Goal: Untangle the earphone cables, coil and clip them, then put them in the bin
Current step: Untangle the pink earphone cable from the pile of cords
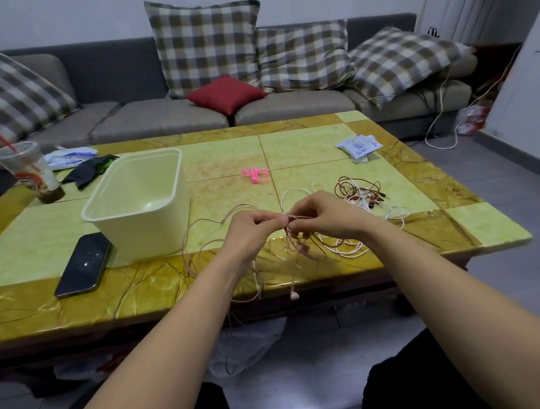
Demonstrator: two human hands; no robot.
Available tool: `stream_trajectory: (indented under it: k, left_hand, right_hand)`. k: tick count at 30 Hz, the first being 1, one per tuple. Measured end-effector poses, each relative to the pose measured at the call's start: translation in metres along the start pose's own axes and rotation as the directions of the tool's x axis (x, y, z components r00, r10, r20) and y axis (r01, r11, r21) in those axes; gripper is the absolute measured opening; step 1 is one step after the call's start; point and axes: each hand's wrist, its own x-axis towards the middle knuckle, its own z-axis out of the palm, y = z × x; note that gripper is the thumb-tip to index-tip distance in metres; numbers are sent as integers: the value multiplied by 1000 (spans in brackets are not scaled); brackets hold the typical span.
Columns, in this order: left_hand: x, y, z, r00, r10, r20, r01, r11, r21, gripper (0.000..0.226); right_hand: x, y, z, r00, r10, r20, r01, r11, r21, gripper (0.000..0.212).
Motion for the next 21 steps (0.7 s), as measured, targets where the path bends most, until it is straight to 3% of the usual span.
stream_trajectory:
  k: [2,4,6,12,16,19,21]
  left_hand:
    - [-2,2,-1,1000,6,-9,-6,1000,1,18]
    - [-3,5,-4,999,-3,-50,1,999,-33,18]
    - [-1,7,-8,996,-38,-80,29,994,-103,21]
    - [1,4,-7,995,-44,-86,34,993,-115,19]
    - [5,1,-5,995,-43,-90,26,982,-186,12]
    - [7,-1,-2,993,-97,-73,80,974,-211,12]
    - [7,-1,-2,988,-149,-35,139,969,-205,14]
  right_hand:
    - [2,4,0,992,17,-122,-13,999,34,13]
    - [3,6,-4,973,51,-224,-8,982,189,14]
    - [5,6,-7,953,129,-273,-23,932,362,13]
    - [8,4,-9,841,384,-381,-75,781,620,17]
    - [10,8,-6,859,403,-315,-145,782,606,18]
    - [4,5,-3,917,339,-210,-222,872,436,21]
    - [1,4,0,943,274,-188,-191,910,367,31]
